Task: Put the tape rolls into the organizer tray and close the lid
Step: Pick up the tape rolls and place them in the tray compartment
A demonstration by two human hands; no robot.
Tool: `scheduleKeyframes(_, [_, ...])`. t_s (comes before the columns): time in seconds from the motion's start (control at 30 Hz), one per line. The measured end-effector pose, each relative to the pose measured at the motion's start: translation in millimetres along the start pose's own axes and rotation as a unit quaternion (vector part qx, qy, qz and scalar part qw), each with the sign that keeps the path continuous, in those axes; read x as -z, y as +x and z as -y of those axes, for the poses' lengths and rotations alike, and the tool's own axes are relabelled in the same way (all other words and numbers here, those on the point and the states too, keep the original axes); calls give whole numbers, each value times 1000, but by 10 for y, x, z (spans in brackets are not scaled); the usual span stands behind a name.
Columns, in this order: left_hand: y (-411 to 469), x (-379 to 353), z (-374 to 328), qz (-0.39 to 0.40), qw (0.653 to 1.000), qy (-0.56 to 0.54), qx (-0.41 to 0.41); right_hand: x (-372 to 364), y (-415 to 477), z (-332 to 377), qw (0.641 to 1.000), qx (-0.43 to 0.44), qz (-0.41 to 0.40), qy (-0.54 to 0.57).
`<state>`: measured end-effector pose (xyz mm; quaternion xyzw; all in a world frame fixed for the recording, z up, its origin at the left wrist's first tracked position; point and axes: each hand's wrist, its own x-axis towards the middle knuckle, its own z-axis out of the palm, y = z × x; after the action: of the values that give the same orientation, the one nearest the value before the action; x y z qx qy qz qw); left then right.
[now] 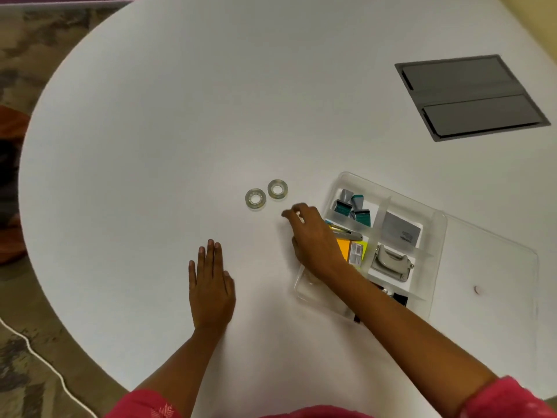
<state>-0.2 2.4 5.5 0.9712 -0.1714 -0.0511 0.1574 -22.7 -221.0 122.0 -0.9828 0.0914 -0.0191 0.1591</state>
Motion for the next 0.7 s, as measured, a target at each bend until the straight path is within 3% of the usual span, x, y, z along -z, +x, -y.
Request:
scheduleKeyframes(0.37, [11, -11, 9, 4, 1000, -4, 8, -309, 1163, -238, 983, 7, 141, -115])
scheduleKeyframes(0.57, [10, -18, 13, 3, 1000, -5, 7, -314, 1138, -273, 989, 1, 126, -83])
scheduleKeyframes(0.7, [10, -15, 8, 3, 1000, -3, 9, -132, 839, -245, 998, 21, 65, -8])
